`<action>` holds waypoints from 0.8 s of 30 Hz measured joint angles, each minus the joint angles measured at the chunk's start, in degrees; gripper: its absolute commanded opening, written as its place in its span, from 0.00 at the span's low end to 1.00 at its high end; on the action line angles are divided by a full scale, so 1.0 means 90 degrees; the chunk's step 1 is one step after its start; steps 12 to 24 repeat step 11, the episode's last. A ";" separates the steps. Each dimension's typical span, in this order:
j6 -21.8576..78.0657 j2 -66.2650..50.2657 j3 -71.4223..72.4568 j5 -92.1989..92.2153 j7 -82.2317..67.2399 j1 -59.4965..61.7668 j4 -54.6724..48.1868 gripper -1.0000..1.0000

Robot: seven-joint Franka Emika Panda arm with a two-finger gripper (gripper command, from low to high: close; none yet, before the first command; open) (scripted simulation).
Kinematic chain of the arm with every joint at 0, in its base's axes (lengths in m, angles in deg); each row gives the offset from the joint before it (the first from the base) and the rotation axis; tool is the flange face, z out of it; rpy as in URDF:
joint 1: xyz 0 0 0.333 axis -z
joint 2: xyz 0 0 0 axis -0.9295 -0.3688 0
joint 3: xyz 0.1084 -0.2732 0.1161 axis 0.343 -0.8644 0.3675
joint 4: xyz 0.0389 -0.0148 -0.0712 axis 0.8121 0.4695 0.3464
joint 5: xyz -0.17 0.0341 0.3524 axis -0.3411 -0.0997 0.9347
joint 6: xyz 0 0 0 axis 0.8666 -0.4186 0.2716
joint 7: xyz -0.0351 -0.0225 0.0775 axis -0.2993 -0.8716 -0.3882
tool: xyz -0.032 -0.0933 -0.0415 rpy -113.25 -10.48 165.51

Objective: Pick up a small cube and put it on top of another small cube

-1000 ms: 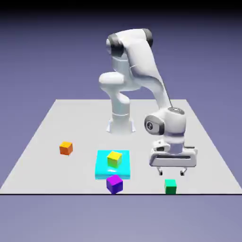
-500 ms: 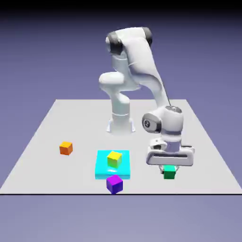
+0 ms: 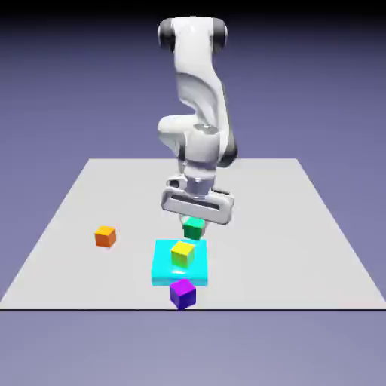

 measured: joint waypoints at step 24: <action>-0.1467 -0.1470 -0.0254 -0.0541 0.0429 0.0032 -0.0009 1.00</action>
